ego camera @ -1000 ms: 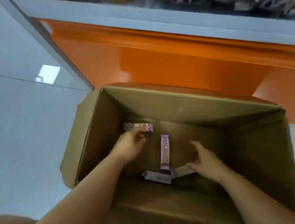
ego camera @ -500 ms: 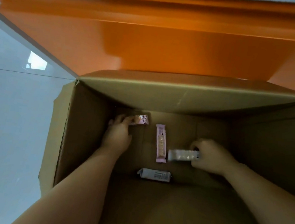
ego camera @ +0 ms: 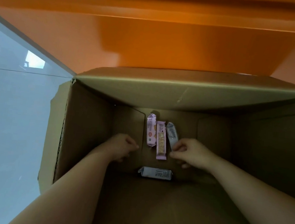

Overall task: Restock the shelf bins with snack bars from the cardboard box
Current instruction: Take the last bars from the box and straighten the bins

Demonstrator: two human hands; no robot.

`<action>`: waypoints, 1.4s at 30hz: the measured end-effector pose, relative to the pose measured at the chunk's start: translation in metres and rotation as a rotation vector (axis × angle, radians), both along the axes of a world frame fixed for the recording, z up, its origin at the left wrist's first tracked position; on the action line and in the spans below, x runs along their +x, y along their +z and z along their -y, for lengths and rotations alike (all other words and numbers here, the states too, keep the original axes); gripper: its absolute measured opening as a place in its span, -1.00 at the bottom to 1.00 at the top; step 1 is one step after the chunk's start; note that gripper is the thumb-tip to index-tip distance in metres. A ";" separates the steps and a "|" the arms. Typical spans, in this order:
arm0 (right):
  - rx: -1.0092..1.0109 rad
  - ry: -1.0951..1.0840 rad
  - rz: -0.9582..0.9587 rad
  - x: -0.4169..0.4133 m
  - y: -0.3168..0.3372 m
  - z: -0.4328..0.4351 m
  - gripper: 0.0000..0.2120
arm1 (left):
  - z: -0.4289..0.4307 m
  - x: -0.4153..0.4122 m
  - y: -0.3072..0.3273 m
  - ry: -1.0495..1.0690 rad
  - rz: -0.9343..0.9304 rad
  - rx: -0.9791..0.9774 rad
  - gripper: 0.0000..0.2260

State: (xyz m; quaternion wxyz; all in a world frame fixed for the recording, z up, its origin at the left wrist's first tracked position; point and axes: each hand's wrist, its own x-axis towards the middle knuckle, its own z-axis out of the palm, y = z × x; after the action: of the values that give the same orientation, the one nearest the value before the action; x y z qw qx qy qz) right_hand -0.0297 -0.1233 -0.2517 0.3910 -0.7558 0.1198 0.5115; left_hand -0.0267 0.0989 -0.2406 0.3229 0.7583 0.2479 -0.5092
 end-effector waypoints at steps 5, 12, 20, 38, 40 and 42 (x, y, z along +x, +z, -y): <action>0.026 0.200 -0.224 -0.009 0.001 -0.005 -0.57 | 0.014 -0.017 0.002 -0.277 -0.270 -0.069 -0.63; 0.052 0.357 -0.292 -0.014 0.002 -0.015 -0.52 | 0.028 -0.012 -0.006 -0.253 -0.324 -0.163 -0.56; -0.019 0.322 -0.080 -0.004 0.010 0.003 -0.61 | 0.030 -0.007 -0.002 0.129 0.019 -0.285 -0.80; -0.303 0.022 0.344 -0.014 -0.014 -0.013 0.02 | 0.087 -0.002 -0.027 -0.030 0.410 0.112 -0.26; -0.281 -0.023 0.360 -0.011 -0.017 -0.014 -0.03 | 0.087 -0.001 -0.028 0.012 0.423 0.092 -0.26; -0.293 -0.094 0.399 -0.011 -0.018 -0.012 -0.11 | 0.085 -0.002 -0.030 0.044 0.466 0.066 -0.27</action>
State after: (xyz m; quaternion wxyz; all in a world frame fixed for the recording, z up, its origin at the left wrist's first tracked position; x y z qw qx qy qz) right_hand -0.0403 -0.1112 -0.2697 0.3165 -0.8841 0.1483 0.3103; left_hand -0.0284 0.0138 -0.2711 0.3574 0.8599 0.1997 -0.3049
